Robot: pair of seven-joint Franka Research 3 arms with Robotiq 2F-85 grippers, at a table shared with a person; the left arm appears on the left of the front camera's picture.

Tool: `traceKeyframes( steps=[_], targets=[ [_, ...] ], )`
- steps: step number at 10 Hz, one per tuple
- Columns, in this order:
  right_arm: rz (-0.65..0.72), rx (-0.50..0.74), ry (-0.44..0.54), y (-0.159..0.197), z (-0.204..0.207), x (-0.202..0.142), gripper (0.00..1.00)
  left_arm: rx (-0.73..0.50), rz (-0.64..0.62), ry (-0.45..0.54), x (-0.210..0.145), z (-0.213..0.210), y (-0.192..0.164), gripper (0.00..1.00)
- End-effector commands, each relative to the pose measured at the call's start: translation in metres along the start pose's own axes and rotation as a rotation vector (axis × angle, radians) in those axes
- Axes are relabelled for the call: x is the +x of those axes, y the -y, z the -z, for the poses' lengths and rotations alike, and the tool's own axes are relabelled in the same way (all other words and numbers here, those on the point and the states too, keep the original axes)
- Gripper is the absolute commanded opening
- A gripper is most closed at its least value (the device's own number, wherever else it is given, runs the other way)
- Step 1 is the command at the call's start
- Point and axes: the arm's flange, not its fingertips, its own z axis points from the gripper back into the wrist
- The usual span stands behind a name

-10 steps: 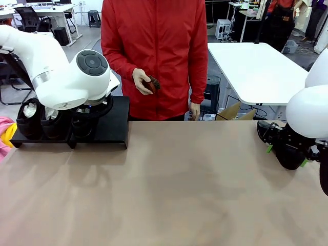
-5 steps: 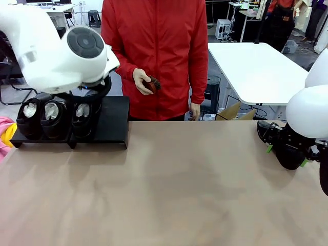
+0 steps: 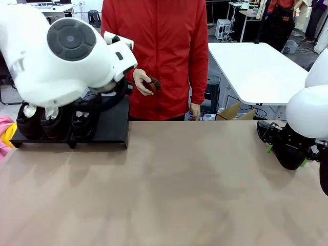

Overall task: Organize the shoes by placing them on the stand.
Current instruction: Pick up one Shoe and place it in the middle of the table.

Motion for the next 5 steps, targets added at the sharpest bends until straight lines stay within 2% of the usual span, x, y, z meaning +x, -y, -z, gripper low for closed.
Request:
traceKeyframes(
  steps=[1, 3, 4, 5],
  targets=[
    [-0.013, 0.001, 0.006, 0.002, -0.001, 0.001, 1.00, -0.190, -0.012, -0.183, -0.009, -0.008, -0.011, 0.57],
    [0.000, 0.000, 0.000, 0.000, 0.000, 0.000, 1.00, -0.231, 0.021, -0.359, -0.022, 0.019, -0.004, 0.57],
    [-0.111, -0.002, 0.051, -0.003, -0.006, 0.013, 1.00, -0.246, -0.005, -0.423, -0.024, 0.034, -0.012, 0.57],
    [-0.287, 0.021, 0.046, -0.005, -0.009, 0.033, 1.00, -0.222, -0.018, -0.229, -0.051, 0.028, 0.032, 0.57]
  ],
)
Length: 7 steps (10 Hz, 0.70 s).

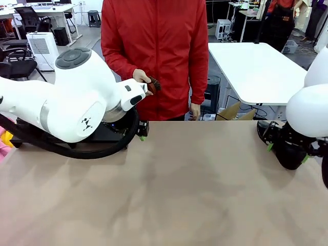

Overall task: Organize the shoes by placing them on the stand.
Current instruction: Pick up one Shoe and place it in the middle of the table.

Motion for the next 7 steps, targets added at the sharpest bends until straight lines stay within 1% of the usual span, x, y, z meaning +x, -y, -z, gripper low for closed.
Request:
traceKeyframes(
  steps=[1, 2, 3, 4, 5, 6, 7],
  targets=[
    [-0.245, 0.000, 0.044, -0.002, -0.002, 0.052, 1.00, 0.038, 0.002, 0.110, 0.003, -0.014, 0.008, 0.57],
    [-0.335, 0.002, 0.085, -0.005, -0.001, 0.076, 1.00, 0.038, 0.002, 0.110, 0.003, -0.014, 0.008, 0.57],
    [-0.358, 0.011, 0.106, -0.012, 0.001, 0.092, 1.00, 0.038, 0.002, 0.110, 0.003, -0.014, 0.008, 0.57],
    [-0.350, 0.010, 0.125, -0.020, 0.009, 0.105, 1.00, 0.038, 0.002, 0.110, 0.003, -0.014, 0.008, 0.57],
    [-0.254, -0.012, 0.123, -0.032, 0.027, 0.119, 1.00, 0.038, 0.002, 0.110, 0.003, -0.014, 0.008, 0.57],
    [-0.222, -0.002, 0.120, -0.037, 0.042, 0.129, 1.00, 0.038, 0.002, 0.110, 0.003, -0.014, 0.008, 0.57],
    [-0.200, 0.021, 0.087, -0.042, 0.053, 0.135, 1.00, 0.038, 0.002, 0.110, 0.003, -0.014, 0.008, 0.57]
  ],
)
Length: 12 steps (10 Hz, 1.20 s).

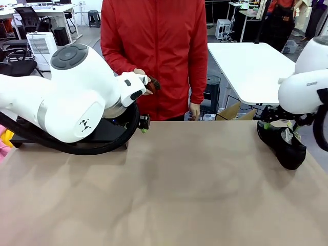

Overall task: Organize the shoes by placing them on the stand.
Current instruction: Pick up one Shoe and place it in the middle of the table.

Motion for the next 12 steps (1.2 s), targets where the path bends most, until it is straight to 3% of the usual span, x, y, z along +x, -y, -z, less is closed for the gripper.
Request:
traceKeyframes(
  steps=[1, 5, 9, 12],
  targets=[
    [0.053, 0.003, -0.008, -0.014, 0.011, 0.007, 1.00, 0.021, -0.012, 0.017, -0.004, 0.001, 0.004, 0.57],
    [0.014, -0.009, 0.002, -0.013, 0.032, 0.001, 1.00, 0.021, -0.012, 0.017, -0.004, 0.001, 0.004, 0.57],
    [-0.219, -0.004, -0.009, -0.004, 0.048, -0.005, 1.00, 0.021, -0.012, 0.017, -0.004, 0.001, 0.004, 0.57],
    [-0.225, 0.081, -0.122, 0.002, 0.050, -0.005, 1.00, 0.021, -0.012, 0.017, -0.004, 0.001, 0.004, 0.57]
  ],
)
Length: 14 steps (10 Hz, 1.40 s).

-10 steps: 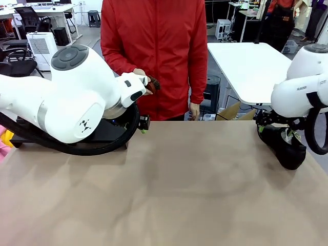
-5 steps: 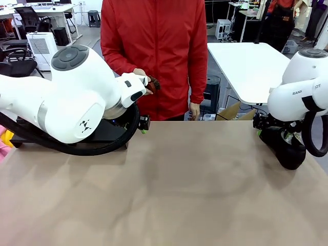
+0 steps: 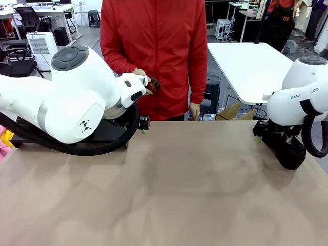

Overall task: Organize the shoes by placing them on the stand.
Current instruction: Pick up one Shoe and place it in the middle of the table.

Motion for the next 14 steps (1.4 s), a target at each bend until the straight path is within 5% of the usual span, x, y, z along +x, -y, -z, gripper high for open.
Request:
traceKeyframes(
  steps=[1, 2, 7, 14],
  targets=[
    [-0.005, 0.051, -0.059, 0.012, -0.002, 0.000, 1.00, 0.020, -0.012, 0.019, -0.002, 0.000, 0.003, 0.57],
    [-0.008, 0.040, -0.055, 0.015, -0.002, 0.000, 0.92, 0.020, -0.012, 0.019, -0.002, 0.000, 0.003, 0.57],
    [-0.019, 0.003, -0.046, 0.023, -0.002, 0.002, 0.00, 0.020, -0.012, 0.019, -0.002, 0.000, 0.003, 0.57],
    [-0.009, -0.018, -0.024, 0.033, -0.002, -0.003, 0.00, 0.020, -0.012, 0.019, -0.002, 0.000, 0.003, 0.57]
  ],
)
